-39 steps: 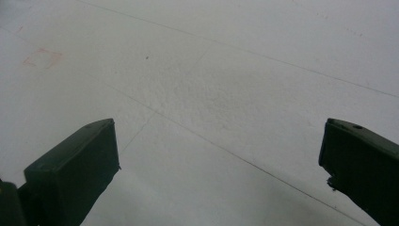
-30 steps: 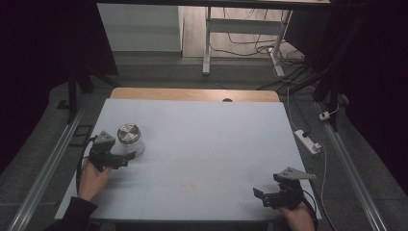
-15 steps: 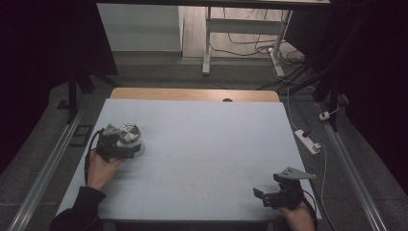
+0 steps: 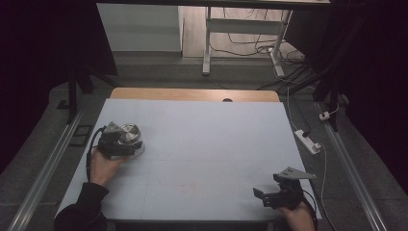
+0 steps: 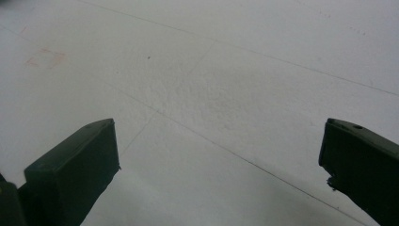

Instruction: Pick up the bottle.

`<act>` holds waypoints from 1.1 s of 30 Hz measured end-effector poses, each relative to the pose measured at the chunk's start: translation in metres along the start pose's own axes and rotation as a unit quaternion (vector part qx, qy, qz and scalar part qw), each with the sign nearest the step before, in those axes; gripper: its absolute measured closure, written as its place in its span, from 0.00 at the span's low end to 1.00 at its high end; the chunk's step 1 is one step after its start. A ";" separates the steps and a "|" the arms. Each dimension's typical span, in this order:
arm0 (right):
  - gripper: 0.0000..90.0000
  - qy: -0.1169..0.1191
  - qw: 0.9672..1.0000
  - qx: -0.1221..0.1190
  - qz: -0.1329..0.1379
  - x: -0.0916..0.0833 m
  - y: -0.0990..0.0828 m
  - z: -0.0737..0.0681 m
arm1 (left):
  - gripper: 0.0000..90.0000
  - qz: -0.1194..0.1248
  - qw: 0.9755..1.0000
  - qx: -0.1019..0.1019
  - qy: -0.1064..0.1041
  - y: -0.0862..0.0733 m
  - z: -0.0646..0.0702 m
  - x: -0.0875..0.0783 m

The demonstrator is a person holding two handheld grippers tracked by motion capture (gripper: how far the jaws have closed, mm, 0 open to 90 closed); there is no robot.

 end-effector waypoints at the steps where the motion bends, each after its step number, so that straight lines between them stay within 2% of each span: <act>1: 0.00 0.000 1.000 0.000 0.000 0.000 0.000 0.000 | 0.16 0.000 1.000 0.002 0.003 0.000 0.000 0.000; 12: 0.00 0.000 1.000 -0.001 -0.001 0.000 0.000 0.000 | 0.17 0.000 1.000 0.008 0.012 0.000 0.001 0.001; 23: 0.00 0.000 1.000 -0.001 0.000 0.000 0.000 0.000 | 0.17 -0.010 1.000 -0.003 0.024 0.002 0.004 0.000; 28: 0.00 0.001 1.000 -0.001 0.000 0.000 0.000 0.000 | 0.17 -0.003 1.000 0.001 0.012 0.006 0.010 -0.003; 33: 0.00 0.001 1.000 0.000 0.000 0.000 0.000 0.000 | 0.17 0.004 1.000 0.016 0.000 0.012 0.020 -0.008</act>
Point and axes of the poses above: each handheld gripper's, and its own axes: x roughly forward along the jaws, y roughly out of its top, z roughly to its right, the point moved 5 cm from there along x, roughly forward along the jaws, and after that the axes turned 7 degrees about -z, right-handed, at the moved point
